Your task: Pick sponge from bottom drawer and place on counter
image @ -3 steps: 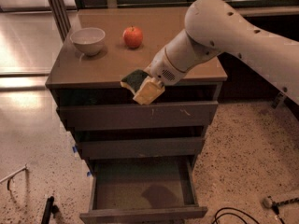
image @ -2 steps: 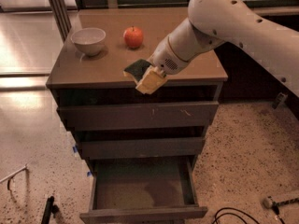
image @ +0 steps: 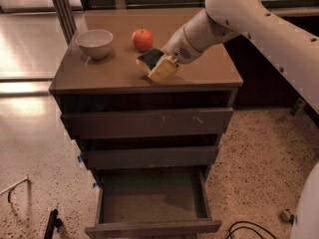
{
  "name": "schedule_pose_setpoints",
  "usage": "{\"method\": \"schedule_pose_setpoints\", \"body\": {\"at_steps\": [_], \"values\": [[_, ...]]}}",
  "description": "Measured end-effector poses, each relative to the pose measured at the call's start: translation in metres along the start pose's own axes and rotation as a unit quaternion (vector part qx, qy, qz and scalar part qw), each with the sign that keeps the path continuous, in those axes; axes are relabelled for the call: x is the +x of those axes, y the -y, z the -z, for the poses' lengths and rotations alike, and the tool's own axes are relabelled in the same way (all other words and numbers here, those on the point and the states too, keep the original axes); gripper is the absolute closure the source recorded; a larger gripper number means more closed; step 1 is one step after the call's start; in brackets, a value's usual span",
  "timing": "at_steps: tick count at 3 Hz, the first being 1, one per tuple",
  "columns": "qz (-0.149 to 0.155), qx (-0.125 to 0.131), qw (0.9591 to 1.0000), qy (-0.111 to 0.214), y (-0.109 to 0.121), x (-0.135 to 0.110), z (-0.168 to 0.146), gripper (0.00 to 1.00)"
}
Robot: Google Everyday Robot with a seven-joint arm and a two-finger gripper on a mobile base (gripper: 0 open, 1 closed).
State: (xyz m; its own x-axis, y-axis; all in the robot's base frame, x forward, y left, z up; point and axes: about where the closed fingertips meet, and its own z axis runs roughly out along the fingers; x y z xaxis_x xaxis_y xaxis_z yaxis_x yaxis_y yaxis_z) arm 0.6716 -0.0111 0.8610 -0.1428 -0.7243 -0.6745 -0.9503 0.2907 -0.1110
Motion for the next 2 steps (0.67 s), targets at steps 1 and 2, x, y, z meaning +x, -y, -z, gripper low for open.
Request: {"method": "schedule_pose_setpoints", "body": {"at_steps": [1,2], "values": [[-0.006,-0.003,0.9999,0.015,0.020,0.000,-0.012,1.00],[-0.007,-0.008,0.9995,0.031,0.032,-0.001,-0.025,1.00]]}}
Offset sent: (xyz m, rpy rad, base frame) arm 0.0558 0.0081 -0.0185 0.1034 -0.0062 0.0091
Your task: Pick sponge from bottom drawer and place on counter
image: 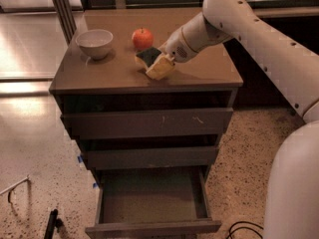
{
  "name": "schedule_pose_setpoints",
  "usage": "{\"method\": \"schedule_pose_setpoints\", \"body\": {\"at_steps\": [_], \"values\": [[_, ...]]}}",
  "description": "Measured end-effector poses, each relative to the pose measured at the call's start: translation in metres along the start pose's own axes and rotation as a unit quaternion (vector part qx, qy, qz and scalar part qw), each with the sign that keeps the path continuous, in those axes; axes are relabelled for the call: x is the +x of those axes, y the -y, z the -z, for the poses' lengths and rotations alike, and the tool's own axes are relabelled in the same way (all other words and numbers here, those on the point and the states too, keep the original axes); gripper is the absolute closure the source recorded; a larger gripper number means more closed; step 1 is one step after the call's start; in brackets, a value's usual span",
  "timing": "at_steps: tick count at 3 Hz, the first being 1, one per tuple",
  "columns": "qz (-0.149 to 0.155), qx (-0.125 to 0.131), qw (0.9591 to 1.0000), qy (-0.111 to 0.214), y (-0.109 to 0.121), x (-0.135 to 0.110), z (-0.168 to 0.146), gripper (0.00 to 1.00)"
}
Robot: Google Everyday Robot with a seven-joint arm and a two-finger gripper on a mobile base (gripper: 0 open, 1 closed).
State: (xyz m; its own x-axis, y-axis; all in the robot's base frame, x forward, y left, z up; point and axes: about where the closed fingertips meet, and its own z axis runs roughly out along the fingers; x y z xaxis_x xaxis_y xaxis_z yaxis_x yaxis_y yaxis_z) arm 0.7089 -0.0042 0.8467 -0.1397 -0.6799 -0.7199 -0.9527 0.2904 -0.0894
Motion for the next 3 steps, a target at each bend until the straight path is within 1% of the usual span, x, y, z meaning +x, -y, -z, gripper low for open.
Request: {"method": "schedule_pose_setpoints", "body": {"at_steps": [1,2,3], "values": [[0.000,-0.006,0.9999,0.009,0.0070,-0.0003,-0.0126,1.00],[-0.002,-0.009,0.9999,0.012,0.0128,0.0014,-0.0221,0.98],[-0.002,-0.009,0.9999,0.012,0.0128,0.0014,-0.0222,0.75]]}}
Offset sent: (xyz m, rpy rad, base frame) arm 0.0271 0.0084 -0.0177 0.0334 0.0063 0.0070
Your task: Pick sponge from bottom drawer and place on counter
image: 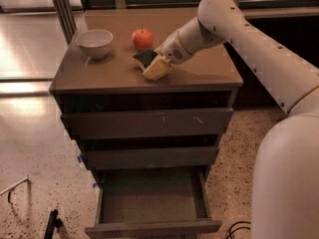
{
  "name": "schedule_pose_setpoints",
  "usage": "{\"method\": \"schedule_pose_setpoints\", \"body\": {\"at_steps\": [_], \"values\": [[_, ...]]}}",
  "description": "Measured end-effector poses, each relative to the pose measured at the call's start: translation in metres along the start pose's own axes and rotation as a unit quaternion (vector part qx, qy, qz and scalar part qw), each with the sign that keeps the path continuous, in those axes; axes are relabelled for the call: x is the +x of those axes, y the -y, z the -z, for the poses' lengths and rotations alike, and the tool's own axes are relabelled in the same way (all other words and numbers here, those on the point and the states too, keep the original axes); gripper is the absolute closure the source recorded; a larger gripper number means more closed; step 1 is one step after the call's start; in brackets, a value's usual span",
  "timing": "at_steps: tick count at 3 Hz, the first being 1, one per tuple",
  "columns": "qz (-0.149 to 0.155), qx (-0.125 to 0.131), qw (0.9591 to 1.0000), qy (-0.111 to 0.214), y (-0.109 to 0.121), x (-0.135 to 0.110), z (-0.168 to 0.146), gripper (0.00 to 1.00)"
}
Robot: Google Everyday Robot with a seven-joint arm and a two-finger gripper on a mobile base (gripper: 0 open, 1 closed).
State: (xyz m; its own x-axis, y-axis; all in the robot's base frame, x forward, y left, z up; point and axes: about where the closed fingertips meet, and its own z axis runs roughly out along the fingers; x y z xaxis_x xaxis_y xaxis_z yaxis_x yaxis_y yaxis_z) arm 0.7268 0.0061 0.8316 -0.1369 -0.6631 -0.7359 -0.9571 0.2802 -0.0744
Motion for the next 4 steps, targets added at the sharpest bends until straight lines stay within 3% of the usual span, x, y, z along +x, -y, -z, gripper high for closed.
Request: {"method": "schedule_pose_setpoints", "body": {"at_steps": [3,4], "values": [[0.000,0.000,1.0000,0.000,0.0000,0.0000,-0.0001,0.05],[0.000,0.000,1.0000,0.000,-0.0001,0.0000,-0.0002,0.00]]}}
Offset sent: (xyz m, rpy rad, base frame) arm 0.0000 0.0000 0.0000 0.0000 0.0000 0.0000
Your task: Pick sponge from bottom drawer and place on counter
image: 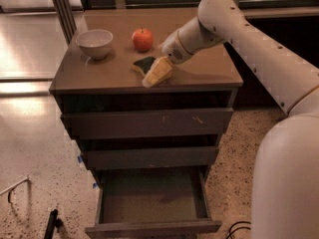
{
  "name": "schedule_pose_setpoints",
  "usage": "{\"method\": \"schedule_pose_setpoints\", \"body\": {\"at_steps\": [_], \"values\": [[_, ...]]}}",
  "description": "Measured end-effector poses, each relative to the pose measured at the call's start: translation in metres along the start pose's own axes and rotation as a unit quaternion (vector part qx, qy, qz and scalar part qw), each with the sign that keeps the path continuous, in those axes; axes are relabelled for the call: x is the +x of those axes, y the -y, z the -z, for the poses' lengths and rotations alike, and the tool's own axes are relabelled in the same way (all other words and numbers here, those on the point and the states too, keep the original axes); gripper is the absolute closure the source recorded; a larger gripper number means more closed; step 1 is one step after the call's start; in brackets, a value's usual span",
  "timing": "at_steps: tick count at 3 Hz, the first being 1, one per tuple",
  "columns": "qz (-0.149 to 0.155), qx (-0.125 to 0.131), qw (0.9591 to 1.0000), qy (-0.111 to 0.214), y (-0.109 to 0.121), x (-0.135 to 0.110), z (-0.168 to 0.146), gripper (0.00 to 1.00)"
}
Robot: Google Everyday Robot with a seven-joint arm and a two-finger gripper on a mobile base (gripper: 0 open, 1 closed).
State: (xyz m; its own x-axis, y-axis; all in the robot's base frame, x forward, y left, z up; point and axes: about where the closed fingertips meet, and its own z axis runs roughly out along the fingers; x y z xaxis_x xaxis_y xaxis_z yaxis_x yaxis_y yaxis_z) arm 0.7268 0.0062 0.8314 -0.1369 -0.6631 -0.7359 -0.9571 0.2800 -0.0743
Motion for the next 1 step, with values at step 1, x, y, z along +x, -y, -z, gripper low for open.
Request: {"method": "schedule_pose_setpoints", "body": {"at_steps": [1], "values": [[0.000,0.000,1.0000,0.000,0.0000,0.0000,0.0000,0.00]]}}
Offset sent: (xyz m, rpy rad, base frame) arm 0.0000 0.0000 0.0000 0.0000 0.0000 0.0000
